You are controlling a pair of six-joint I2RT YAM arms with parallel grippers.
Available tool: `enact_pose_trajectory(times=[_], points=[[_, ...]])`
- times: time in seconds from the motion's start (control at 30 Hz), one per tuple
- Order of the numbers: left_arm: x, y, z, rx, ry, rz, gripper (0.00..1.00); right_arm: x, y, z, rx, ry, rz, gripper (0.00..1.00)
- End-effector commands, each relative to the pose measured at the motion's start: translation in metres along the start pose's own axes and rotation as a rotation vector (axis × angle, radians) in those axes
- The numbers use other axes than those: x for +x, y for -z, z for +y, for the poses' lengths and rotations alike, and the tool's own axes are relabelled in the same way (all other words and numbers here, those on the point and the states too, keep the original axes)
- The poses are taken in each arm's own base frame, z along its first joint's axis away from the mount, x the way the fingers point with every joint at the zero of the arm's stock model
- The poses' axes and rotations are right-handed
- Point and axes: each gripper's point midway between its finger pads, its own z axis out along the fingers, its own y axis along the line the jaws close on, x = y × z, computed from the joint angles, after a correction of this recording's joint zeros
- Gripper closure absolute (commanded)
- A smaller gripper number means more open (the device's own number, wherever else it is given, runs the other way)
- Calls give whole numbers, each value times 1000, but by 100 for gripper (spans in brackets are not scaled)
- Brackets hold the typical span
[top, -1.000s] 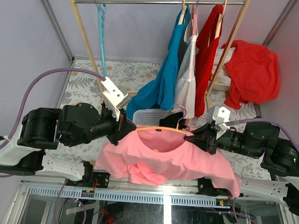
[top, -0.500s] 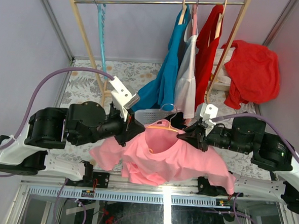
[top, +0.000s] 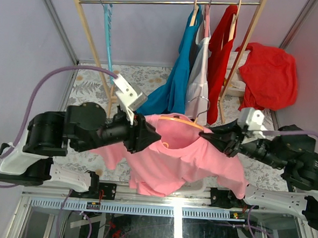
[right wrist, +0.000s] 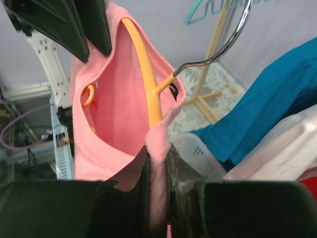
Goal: Place the t-shirt on the hanger
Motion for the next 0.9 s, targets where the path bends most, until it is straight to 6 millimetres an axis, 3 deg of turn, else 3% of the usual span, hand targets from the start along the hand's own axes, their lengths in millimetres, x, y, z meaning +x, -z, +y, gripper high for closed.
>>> enact_pose_trajectory(times=[0.0,0.13,0.27,0.43,0.53,0.67,0.87], points=[[-67,31,-24,116,17,-181,66,-76,15,-15,72,18,-302,100],[-111,67,-29,170,39,-314,63,-99,25,-19,87,54,-344,100],[-145,117,-13,170,89,-492,60,-126,42,-21,91,117,-393,100],[-152,163,19,134,154,-634,59,-171,79,-25,117,179,-516,100],[-152,186,36,115,184,-689,59,-186,93,-25,118,206,-551,100],[-149,192,47,71,184,-701,57,-178,90,-21,94,214,-514,100],[-139,169,43,48,135,-641,50,-144,74,-1,-22,180,-417,100]])
